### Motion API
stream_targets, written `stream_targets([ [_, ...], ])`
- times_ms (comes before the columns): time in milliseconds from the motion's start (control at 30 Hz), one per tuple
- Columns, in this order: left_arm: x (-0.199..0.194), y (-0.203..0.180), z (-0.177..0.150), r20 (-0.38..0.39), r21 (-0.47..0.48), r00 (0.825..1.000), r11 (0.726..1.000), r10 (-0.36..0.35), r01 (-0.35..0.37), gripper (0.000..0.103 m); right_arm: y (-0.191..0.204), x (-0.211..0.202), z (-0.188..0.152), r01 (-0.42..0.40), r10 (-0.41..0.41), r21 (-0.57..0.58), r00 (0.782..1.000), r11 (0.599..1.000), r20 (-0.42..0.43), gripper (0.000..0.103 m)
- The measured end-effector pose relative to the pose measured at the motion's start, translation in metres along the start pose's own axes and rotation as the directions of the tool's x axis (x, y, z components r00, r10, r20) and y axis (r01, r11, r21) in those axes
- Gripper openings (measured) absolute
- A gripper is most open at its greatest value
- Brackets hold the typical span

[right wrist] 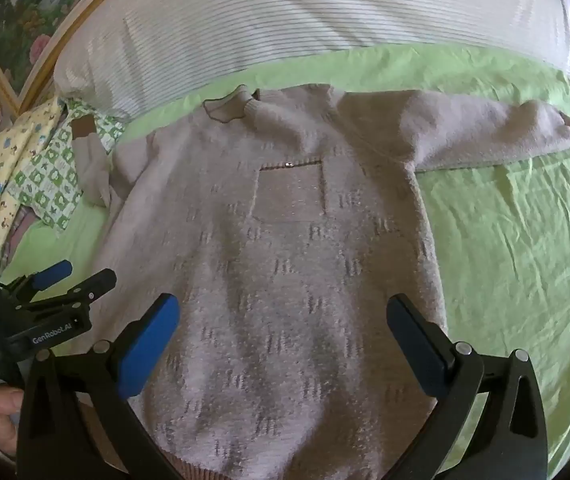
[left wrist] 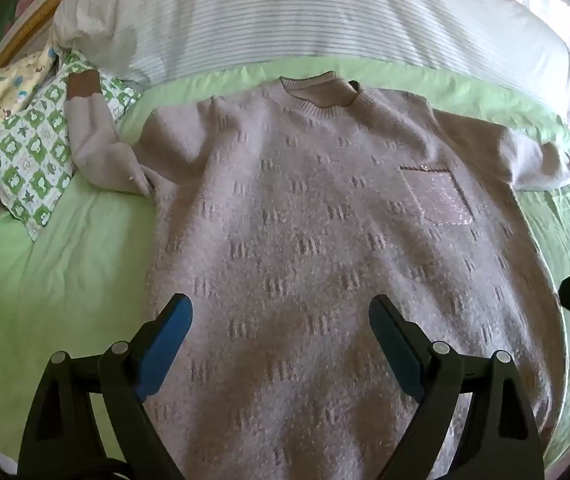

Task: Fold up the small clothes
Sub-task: 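Move the right tool toward the brown cuff of the sweater sleeve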

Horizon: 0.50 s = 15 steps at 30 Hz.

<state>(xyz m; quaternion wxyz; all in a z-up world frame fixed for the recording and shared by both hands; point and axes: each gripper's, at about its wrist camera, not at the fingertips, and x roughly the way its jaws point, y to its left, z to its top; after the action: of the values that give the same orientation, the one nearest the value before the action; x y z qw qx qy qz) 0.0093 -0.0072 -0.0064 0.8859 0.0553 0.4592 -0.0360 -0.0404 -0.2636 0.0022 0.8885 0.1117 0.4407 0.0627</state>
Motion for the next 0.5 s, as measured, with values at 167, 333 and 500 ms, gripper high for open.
stream_targets([
  [167,0.007,0.001,0.010,0.015,-0.008,1.000,1.000,0.019,-0.019,0.091,-0.025,-0.003,0.010,0.007,-0.009,0.051,1.000,0.999,0.030,0.103],
  [333,0.017,0.003,0.023,0.002,-0.024,1.000,0.999,0.027,-0.027,0.091,-0.065,-0.006,0.025,0.041,-0.046,0.144,0.998,0.989,0.034,0.103],
  [500,0.035,0.002,0.042,-0.020,-0.035,0.999,0.999,0.041,-0.041,0.091,-0.113,-0.012,0.046,0.119,-0.130,0.218,0.991,0.969,0.037,0.103],
])
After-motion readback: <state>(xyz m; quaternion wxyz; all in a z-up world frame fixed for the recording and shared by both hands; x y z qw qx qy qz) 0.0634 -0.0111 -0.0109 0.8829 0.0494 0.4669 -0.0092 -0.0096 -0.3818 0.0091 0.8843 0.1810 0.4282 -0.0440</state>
